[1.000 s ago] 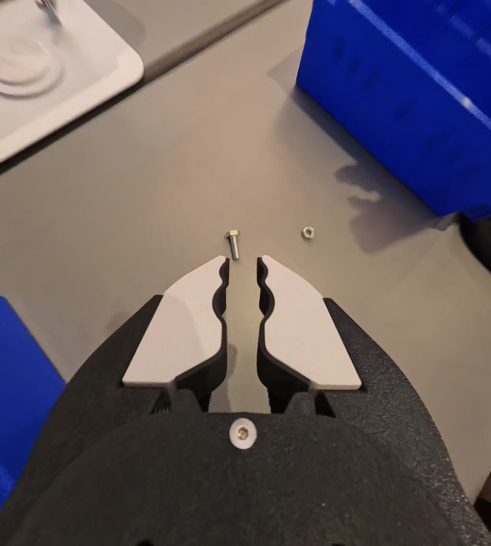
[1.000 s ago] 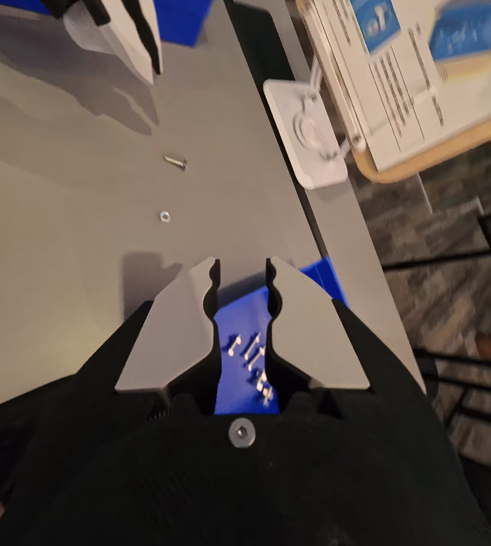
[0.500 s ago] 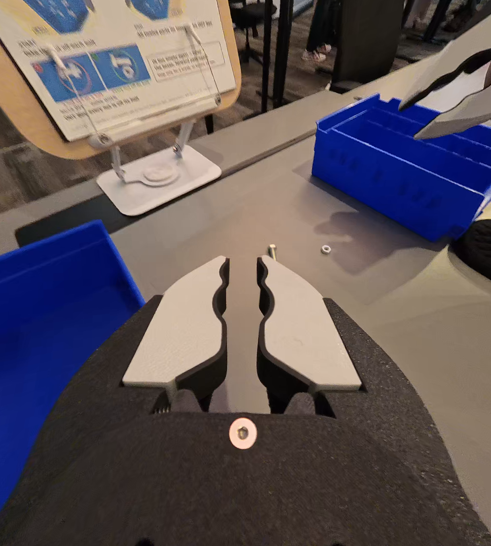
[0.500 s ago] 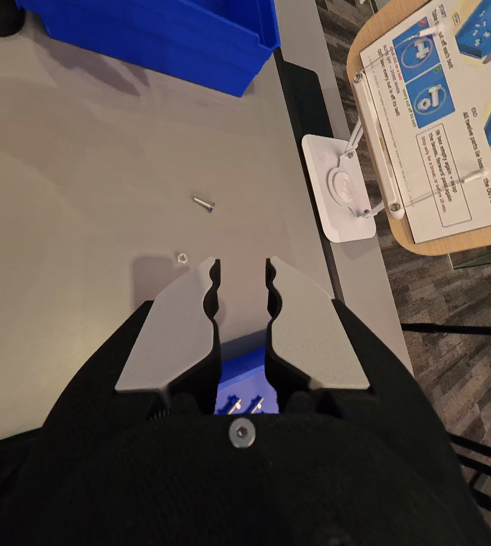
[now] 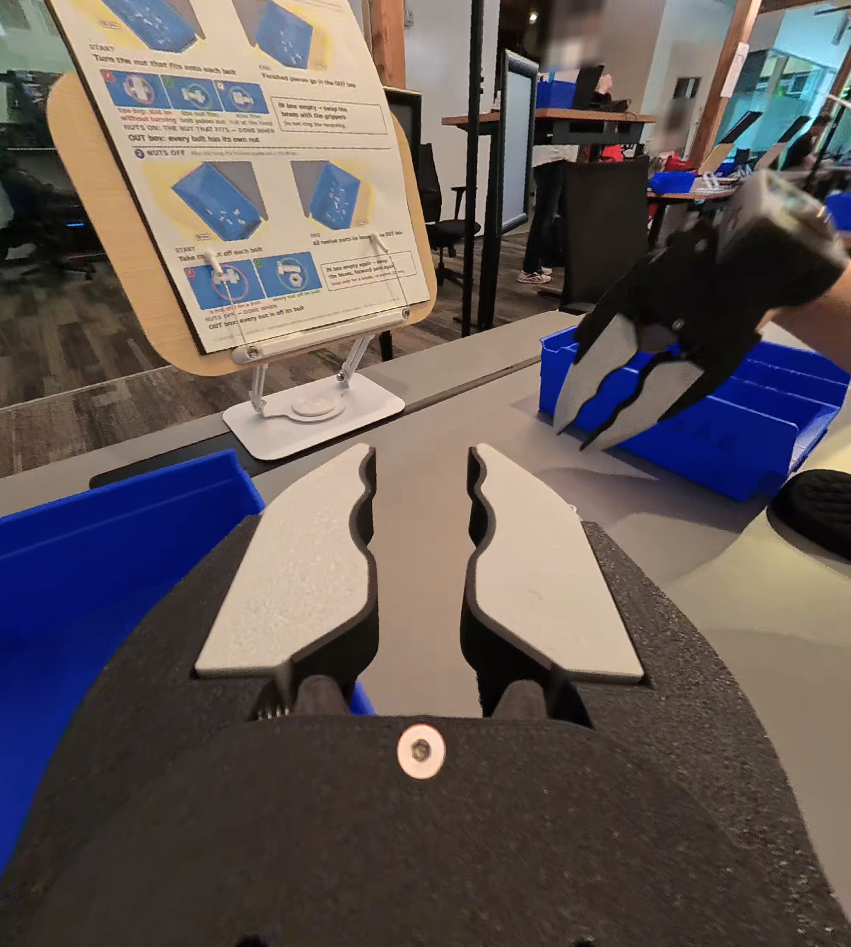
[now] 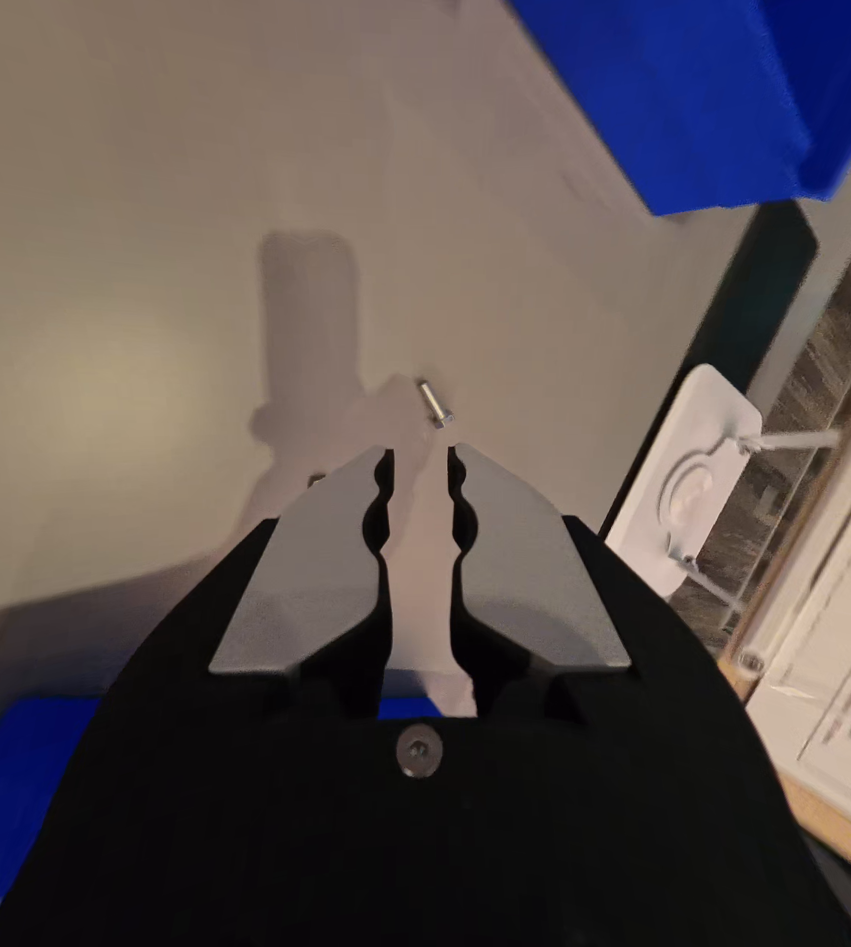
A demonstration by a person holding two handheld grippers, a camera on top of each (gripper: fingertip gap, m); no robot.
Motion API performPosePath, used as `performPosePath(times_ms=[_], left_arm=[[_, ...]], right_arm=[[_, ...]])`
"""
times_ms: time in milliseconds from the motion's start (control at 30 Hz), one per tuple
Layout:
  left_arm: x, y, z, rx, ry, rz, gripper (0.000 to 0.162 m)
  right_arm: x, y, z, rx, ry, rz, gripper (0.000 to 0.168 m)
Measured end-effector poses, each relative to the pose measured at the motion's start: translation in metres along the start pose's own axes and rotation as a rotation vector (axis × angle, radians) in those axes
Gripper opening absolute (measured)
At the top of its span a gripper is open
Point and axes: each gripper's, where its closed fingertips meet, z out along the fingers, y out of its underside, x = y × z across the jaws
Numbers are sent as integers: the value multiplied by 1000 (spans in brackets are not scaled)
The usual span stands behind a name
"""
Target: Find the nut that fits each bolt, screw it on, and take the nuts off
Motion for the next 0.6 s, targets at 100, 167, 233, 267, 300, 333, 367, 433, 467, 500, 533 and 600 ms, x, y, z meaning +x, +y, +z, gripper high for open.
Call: performPosePath(times_ms=[100,167,233,267,300,333,367,433,467,500,533,600], left_arm=[[-2,3,-8,-8,-11,4,33],[-1,7,-14,-19,-10,-3,33],[-2,11,-20,-30,-10,-7,33],[-2,12,-23,-30,-12,-8,33],[-3,12,-26,-30,-12,-8,33],[-4,13,-28,-30,-13,-8,33],[-5,14,-30,-30,-13,-10,33],[-6,14,-33,-27,-7,-18,33],[-6,15,-35,-27,-6,-22,33],[-7,15,-35,-26,-2,-28,33],[-7,16,-36,-25,2,-36,33],[-8,18,-37,-20,10,-53,33]], right_arm=[[-6,2,36,-98,-84,-116,21],[-8,4,55,-138,-136,-150,22],[-8,4,69,-160,-170,-179,21],[-6,4,74,-170,-177,-198,20],[-5,4,78,-182,-190,-211,20],[-4,4,82,-194,-198,-224,20],[-2,5,86,-208,-196,-246,19],[0,7,92,-237,-199,-290,18],[0,7,95,-245,-211,-299,18],[0,8,97,-255,-225,-305,18],[0,9,99,-267,-235,-314,18],[-1,13,104,-291,-254,-328,18]])
